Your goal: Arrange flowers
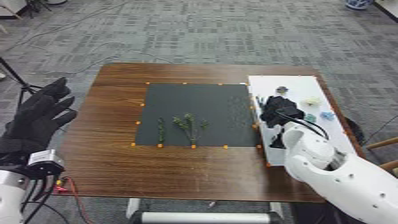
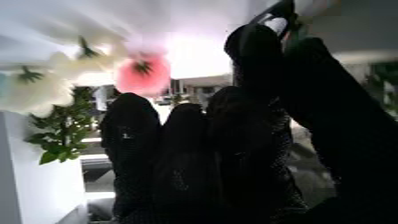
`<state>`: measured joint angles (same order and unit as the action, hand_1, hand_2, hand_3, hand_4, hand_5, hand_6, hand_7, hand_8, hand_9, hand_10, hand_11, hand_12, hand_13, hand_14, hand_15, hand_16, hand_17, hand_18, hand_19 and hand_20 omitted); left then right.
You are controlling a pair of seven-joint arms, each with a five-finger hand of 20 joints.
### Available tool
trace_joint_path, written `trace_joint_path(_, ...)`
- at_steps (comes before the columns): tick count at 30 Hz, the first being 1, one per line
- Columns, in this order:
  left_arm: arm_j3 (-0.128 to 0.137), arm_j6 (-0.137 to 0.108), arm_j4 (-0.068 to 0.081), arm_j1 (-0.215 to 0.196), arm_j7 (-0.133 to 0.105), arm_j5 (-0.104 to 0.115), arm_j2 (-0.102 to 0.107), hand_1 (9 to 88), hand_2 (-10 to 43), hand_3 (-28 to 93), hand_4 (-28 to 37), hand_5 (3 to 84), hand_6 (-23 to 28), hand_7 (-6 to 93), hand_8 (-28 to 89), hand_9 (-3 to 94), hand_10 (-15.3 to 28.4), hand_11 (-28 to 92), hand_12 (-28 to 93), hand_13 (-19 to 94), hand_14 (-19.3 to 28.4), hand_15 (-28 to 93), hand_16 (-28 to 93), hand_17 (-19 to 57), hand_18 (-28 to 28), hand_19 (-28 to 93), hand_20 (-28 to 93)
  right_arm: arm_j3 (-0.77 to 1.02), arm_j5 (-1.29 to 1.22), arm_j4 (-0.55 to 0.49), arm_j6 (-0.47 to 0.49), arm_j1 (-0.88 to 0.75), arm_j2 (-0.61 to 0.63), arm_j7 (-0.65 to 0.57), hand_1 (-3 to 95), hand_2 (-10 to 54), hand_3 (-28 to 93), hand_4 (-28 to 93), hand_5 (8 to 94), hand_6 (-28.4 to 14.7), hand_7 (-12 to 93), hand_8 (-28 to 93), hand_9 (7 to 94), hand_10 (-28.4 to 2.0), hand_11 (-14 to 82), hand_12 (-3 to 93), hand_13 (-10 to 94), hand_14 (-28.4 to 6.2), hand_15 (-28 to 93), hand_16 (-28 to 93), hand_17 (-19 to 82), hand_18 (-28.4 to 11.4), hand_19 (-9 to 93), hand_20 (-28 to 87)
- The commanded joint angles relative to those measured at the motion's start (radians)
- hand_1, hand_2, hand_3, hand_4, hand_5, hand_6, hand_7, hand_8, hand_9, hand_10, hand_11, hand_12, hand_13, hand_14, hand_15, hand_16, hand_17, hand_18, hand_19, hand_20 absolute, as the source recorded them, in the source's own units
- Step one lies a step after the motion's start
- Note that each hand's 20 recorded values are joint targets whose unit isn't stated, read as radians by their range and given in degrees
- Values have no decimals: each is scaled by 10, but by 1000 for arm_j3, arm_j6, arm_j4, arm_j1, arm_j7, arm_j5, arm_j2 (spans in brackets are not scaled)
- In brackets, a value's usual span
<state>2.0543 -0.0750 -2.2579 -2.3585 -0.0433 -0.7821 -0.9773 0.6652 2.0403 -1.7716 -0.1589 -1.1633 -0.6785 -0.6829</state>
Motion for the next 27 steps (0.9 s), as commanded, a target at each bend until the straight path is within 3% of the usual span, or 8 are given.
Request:
trace_joint_path(1, 2, -8, -7, -5, 2, 1, -6, 251, -91, 700, -279, 214, 12, 161, -75, 151, 88, 138, 210, 54, 119, 335, -22, -132, 194, 378, 94, 57, -29, -132, 22, 2, -29, 4, 383, -95, 880, -113, 737, 6, 501, 227, 853, -66, 614, 476, 845, -32, 857, 403, 508, -207, 932, 596)
trace_joint_path(17, -2, -5, 0, 9, 12, 1, -1, 251, -90, 699, -279, 215, 12, 160, -75, 151, 88, 138, 210, 54, 118, 333, -21, -132, 194, 378, 94, -54, 49, -113, 194, -32, -146, -5, 387, -95, 873, -107, 744, 2, 498, 217, 856, -65, 614, 477, 850, -32, 856, 408, 517, -207, 932, 605)
trace_joint_path(27, -4, 1, 0, 9, 12, 1, -2, 251, -91, 700, -278, 215, 12, 162, -76, 150, 88, 138, 210, 54, 118, 334, -21, -132, 194, 377, 94, -64, 46, -117, 192, -29, -164, 5, 393, -94, 868, -122, 734, 2, 506, 204, 857, -66, 612, 476, 851, -30, 856, 409, 519, -210, 932, 606)
